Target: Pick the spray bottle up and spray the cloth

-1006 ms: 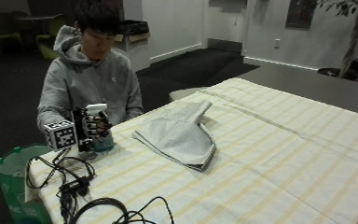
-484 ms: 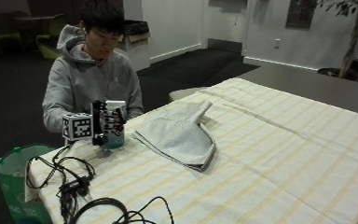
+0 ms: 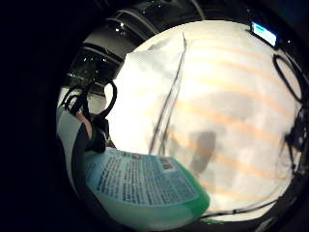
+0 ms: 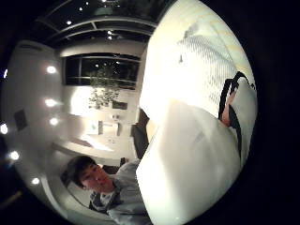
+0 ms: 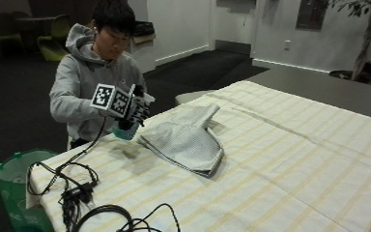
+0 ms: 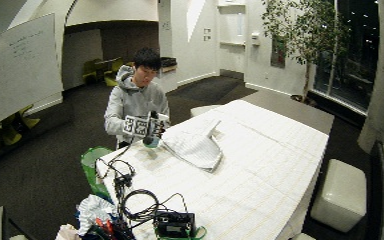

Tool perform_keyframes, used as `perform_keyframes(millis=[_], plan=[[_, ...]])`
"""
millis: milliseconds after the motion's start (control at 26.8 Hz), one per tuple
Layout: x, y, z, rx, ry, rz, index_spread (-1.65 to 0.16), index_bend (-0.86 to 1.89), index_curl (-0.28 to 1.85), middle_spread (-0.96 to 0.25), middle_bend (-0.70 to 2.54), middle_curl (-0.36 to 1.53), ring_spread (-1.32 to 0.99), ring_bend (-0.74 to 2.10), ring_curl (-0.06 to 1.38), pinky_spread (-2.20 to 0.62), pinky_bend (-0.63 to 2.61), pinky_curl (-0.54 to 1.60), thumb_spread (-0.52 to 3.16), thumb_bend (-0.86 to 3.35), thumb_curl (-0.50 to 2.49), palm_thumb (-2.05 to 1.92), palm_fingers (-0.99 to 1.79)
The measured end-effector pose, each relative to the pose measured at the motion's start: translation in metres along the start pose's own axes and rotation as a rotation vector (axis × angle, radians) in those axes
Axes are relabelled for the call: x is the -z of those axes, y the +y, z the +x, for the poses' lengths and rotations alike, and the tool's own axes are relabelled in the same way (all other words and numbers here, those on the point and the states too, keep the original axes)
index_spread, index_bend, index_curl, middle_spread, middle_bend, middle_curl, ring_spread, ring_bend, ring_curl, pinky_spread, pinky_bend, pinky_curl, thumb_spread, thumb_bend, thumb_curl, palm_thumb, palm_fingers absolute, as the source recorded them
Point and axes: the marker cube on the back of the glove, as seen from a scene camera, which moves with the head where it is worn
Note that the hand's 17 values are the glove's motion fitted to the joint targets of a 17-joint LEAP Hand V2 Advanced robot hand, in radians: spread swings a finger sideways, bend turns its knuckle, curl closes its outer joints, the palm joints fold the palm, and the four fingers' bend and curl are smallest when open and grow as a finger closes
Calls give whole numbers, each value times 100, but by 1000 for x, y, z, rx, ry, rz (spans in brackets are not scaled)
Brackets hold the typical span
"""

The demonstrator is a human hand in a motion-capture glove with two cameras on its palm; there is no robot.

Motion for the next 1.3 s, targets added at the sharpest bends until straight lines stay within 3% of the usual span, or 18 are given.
perform_keyframes(millis=[298,484,820,1304], plan=[[-9,-28,-82,12,435,-232,-19,51,58,-7,59,52,-17,52,46,-24,32,42,9,-3,72,95,141],[-25,-52,-120,24,638,-285,-19,52,59,-7,60,52,-17,54,46,-25,33,42,7,-3,73,95,141],[-92,-62,-81,14,681,-367,-19,54,58,-7,61,52,-18,55,46,-26,34,42,4,-3,72,94,141],[-57,-74,-130,56,768,-301,-19,55,58,-7,62,52,-18,56,46,-26,36,42,2,-3,73,94,140]])
